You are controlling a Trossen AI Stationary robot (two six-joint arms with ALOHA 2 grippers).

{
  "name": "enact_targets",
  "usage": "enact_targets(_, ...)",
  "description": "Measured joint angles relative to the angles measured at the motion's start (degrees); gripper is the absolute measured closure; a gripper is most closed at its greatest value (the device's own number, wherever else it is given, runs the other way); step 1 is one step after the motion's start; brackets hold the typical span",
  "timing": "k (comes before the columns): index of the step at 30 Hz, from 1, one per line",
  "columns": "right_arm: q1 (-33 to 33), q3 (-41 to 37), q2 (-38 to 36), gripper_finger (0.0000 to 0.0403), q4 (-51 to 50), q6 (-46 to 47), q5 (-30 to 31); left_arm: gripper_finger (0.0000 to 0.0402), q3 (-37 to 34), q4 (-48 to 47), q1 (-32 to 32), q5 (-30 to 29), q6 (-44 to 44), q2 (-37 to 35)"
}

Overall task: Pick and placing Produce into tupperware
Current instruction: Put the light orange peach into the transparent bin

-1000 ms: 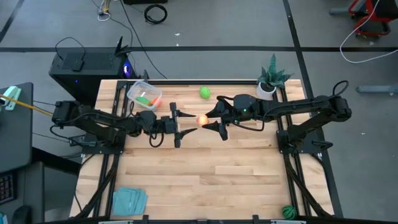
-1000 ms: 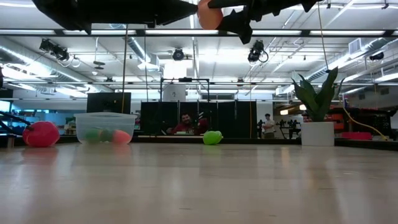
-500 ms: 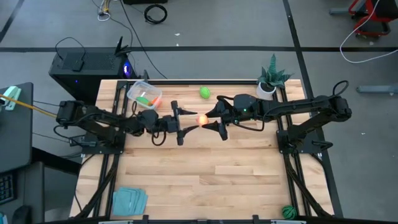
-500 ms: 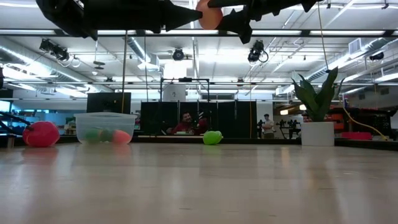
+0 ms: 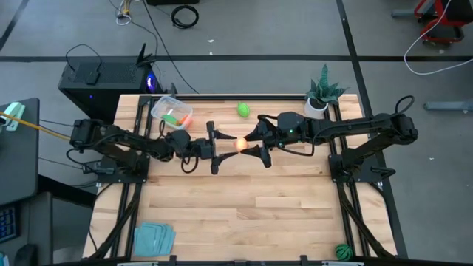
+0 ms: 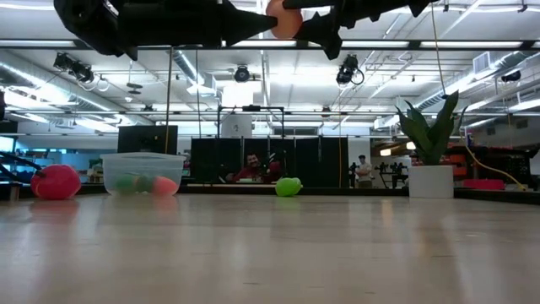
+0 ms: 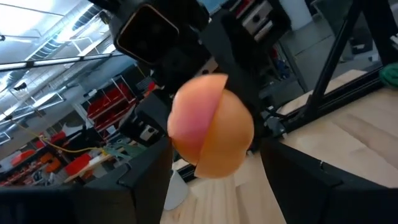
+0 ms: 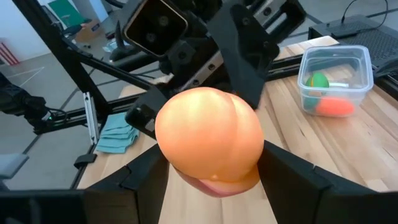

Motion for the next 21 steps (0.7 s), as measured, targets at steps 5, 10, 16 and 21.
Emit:
enact_targets(5,0.01,0.0,-0.04,0.0167,0.49,0.0,-0.63,0.015,4.13,-0.76,0.02,0.04,0.82,3.5)
enact_targets(10,0.02,0.02,-0.19,0.0167,0.0,0.28,-0.57,0.0152,7.6,-3.38,0.02,-0.21,1.28,5.7)
enact_targets(16,-0.02,0.02,-0.13,0.0167,-0.52,0.26,-0.38,0.0149,7.94,-4.64,0.0,-0.23,1.4,5.66)
enact_targets(21,-0.02,0.02,-0.07,0.0167,-0.53,0.24,-0.37,0.0156,7.94,-4.65,-0.04,-0.4,1.38,5.64)
